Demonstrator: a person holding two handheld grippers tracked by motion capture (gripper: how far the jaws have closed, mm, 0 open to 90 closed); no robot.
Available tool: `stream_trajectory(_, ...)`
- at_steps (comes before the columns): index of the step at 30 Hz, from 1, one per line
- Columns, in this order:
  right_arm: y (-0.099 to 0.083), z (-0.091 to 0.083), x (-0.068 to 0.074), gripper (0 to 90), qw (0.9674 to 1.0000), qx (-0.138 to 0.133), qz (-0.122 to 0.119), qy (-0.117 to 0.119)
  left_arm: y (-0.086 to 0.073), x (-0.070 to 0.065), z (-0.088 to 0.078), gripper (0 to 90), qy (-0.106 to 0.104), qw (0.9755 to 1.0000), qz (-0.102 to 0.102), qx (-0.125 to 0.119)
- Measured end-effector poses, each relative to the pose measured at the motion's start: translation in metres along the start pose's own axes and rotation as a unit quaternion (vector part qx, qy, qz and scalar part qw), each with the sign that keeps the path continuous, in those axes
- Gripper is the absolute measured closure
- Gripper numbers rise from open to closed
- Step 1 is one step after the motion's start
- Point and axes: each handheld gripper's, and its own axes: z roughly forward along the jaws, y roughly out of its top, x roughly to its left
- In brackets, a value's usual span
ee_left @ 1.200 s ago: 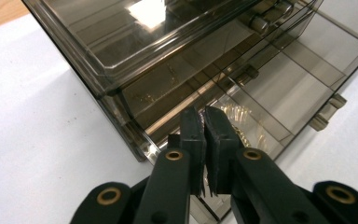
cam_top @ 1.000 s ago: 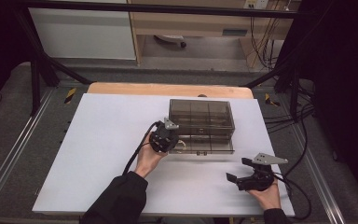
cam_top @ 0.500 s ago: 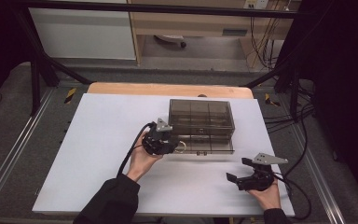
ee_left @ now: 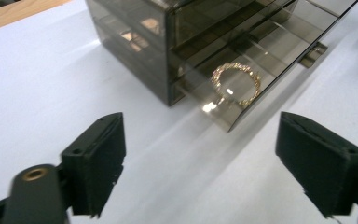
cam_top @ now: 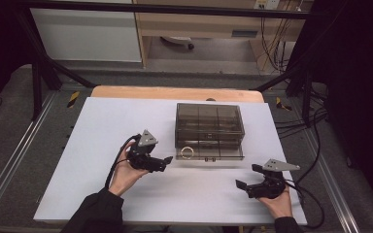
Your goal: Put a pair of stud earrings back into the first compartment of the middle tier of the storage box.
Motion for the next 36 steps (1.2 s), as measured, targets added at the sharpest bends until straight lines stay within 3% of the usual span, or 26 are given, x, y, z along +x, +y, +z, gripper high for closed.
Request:
stream_trajectory(3,0.0,0.0,0.0,0.6,1.0,0.001,0.0,0.0,-0.009,0.006,-0.005,11.8,-0.004,0.9999,-0.01,-0.003)
stream_trajectory(10,0.0,0.0,0.0,0.6,1.0,0.001,0.0,-0.001,-0.03,0.018,-0.021,6.0,0.015,0.9997,-0.017,-0.004)
stream_trajectory(19,0.0,0.0,0.0,0.6,1.0,0.002,0.001,-0.003,-0.067,0.035,-0.042,5.1,0.033,0.999,-0.028,-0.011)
stream_trajectory(36,0.0,0.001,0.0,0.6,1.0,0.004,0.003,-0.004,-0.109,0.057,-0.069,4.7,0.057,0.9977,-0.035,-0.014)
